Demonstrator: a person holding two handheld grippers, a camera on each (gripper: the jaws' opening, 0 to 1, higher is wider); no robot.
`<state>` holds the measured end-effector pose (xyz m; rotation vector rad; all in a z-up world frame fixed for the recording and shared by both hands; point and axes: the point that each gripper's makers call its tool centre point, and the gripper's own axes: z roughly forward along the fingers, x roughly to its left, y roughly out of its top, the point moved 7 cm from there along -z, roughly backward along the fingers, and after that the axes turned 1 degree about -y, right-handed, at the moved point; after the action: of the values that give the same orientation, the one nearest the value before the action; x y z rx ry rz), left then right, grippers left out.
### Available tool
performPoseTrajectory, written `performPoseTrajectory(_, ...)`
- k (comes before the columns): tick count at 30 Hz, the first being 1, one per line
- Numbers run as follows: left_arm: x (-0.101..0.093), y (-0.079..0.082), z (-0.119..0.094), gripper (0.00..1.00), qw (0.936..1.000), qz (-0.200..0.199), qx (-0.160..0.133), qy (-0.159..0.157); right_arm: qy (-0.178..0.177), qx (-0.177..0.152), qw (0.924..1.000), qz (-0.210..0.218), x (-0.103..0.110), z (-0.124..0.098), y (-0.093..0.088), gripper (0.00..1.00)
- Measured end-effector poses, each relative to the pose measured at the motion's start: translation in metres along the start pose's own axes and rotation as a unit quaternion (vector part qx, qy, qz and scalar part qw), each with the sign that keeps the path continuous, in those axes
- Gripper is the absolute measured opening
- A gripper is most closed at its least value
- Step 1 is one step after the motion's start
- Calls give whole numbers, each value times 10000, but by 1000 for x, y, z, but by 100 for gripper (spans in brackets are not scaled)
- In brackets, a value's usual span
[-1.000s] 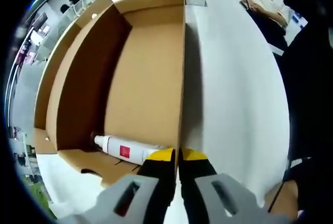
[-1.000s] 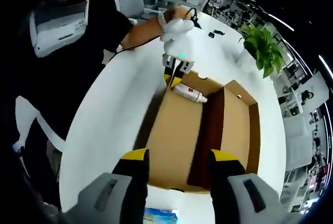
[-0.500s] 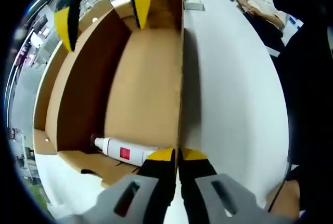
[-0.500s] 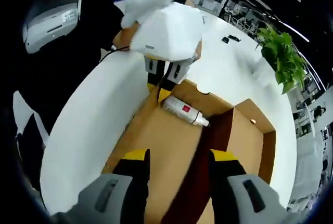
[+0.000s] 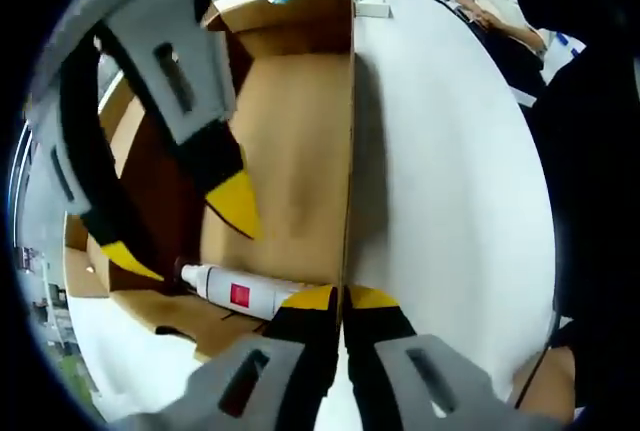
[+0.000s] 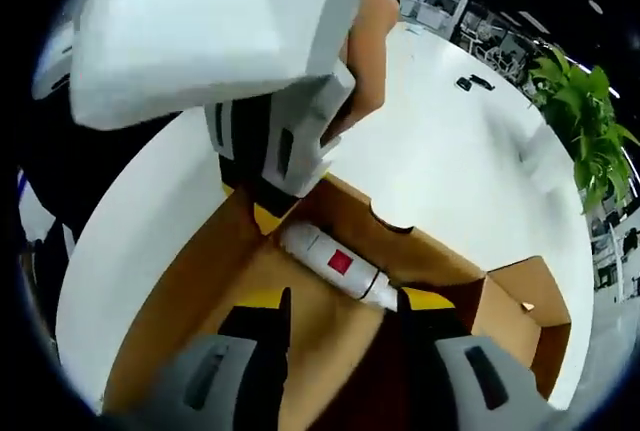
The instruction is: Operate the shoe box by opening the lid, removing the specified soft item, and placing it in the target area until the item is outside and the box remains undamaged.
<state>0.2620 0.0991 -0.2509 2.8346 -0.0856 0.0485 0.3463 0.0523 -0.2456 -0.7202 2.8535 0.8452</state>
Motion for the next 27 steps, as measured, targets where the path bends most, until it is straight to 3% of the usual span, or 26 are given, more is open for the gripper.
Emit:
performPoseTrajectory(6, 0, -1, -1, 2, 10000, 28, -45, -26, 112, 39, 9999, 20, 0, 16, -2, 43)
performPoseTrajectory(14, -1, -2, -1, 2, 10000, 39, -71, -37, 209, 279, 9992, 190, 8, 2, -14, 37)
performPoseTrajectory(21, 0, -1, -1, 2, 10000, 33, -61, -36, 237, 227, 9992, 237, 5, 22, -11, 38)
performPoseTrajectory(27, 0, -1, -1, 2, 10000, 35, -69, -38, 365, 199, 9979, 493, 13, 16, -14, 31)
